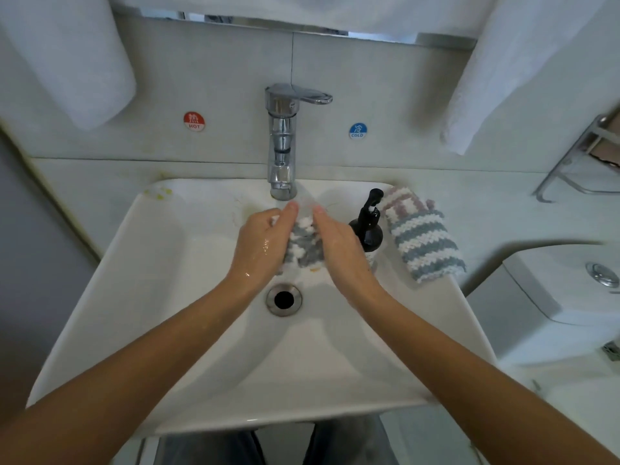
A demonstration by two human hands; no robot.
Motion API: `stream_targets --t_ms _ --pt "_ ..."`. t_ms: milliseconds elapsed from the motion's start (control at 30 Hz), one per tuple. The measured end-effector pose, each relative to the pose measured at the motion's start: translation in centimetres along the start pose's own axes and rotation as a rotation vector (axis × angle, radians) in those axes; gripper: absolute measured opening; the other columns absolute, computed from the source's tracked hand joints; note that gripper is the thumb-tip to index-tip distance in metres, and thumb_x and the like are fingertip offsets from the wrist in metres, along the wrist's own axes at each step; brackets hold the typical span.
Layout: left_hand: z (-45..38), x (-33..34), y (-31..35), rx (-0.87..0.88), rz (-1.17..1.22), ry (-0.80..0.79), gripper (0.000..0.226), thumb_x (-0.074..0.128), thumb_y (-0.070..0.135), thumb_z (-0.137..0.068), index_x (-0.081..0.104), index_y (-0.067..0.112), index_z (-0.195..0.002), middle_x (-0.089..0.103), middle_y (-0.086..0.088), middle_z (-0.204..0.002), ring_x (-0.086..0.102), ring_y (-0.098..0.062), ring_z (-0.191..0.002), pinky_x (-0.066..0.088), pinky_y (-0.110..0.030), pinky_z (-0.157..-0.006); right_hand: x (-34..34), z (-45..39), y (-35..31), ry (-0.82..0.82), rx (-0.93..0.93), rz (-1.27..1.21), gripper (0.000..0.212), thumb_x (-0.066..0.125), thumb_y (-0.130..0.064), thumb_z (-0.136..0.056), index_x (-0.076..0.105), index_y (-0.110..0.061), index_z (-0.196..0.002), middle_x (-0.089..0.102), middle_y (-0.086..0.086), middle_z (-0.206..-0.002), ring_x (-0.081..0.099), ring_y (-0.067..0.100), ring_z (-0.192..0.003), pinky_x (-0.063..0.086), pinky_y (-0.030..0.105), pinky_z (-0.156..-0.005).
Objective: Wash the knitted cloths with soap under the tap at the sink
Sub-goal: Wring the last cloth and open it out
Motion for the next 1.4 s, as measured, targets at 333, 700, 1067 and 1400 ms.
stream_targets --t_ms 333,700,1067,1400 --pt "1.4 -2.1 0.9 -0.107 -0.454 -0.373 0.042 0.034 0.06 -0.096 0.055 0.024 -0.093 0.062 0.005 -0.092 0.063 -0.019 -0.082 0.054 -0.034 -0.07 -4.4 1.0 -4.9 -0.09 -0.33 0.34 0.014 0.063 -0.018 -0.092 0.06 -0.024 -0.08 0.054 -0.016 -0.067 0.05 -0.007 -0.058 0.035 0.01 -0.058" --pt "2.7 -2.1 6.0 0.212 -0.516 -0.194 0.03 0.064 0.053 -0.084 0.057 0.031 -0.102 0.063 0.017 -0.086 0.061 -0.002 -0.075 0.043 -0.025 -0.062 -4.4 1.7 -9.9 -0.052 -0.51 0.563 0.017 0.057 -0.029 -0.095 0.065 -0.015 -0.087 0.065 0.002 -0.071 0.046 0.007 -0.054 0.044 0.032 -0.058" --pt "1.0 -5.1 5.6 0.15 -0.694 -0.151 0.004 0.063 0.024 -0.09 0.066 0.022 -0.087 0.061 0.006 -0.078 0.054 -0.014 -0.069 0.039 -0.03 -0.057 -7.8 2.0 -9.4 -0.041 -0.53 0.619 0.015 0.066 -0.028 -0.09 0.07 -0.016 -0.085 0.062 -0.007 -0.072 0.055 0.011 -0.068 0.039 0.026 -0.065" --pt "0.2 -7.9 6.6 -0.066 0.023 -0.489 0.023 0.079 0.036 -0.072 0.074 0.015 -0.067 0.073 -0.007 -0.08 0.068 -0.016 -0.08 0.059 -0.024 -0.074 -10.0 2.6 -8.6 -0.408 -0.305 0.594 0.015 0.079 -0.02 -0.078 0.069 -0.008 -0.078 0.051 0.008 -0.063 0.043 0.013 -0.053 0.035 0.021 -0.052"
Point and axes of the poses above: each hand's wrist, its own z-axis away from the middle knuckle, its own x-axis out of the palm, y = z × x, the point moved 6 cm from there along -z, towards the middle knuckle
